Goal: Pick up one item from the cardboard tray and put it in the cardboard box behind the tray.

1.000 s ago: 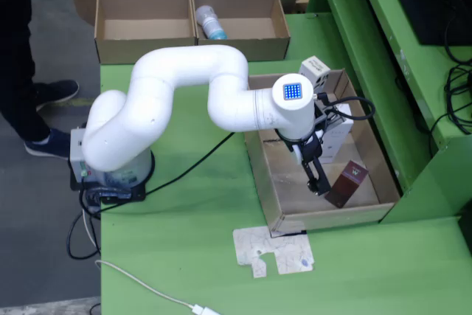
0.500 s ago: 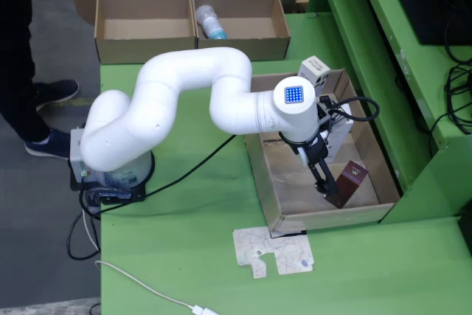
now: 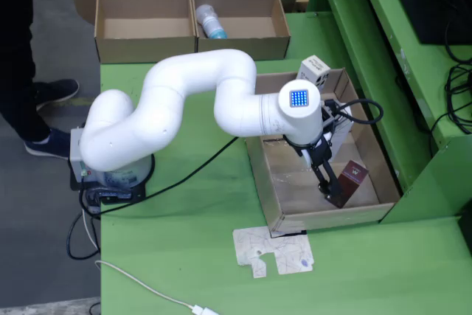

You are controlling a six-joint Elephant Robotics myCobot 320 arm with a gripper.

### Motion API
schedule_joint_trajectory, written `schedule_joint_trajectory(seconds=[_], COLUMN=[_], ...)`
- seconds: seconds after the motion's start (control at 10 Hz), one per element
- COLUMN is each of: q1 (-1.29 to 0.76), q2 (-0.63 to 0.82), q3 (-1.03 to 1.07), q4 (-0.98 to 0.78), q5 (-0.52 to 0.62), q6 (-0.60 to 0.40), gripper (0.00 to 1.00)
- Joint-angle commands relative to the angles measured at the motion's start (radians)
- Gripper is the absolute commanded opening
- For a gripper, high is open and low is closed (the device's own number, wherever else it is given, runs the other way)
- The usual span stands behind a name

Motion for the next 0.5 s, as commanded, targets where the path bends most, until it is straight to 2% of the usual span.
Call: schedule_joint_trajectory(seconds=[0.0,0.4], q1=[-0.02,-0.028], q2=[-0.172,-0.199], q3=[0.376,0.376], q4=[-0.116,-0.061], q5=[0.017,0.021], q6=[-0.034,-0.05], gripper=[1.0,1.0])
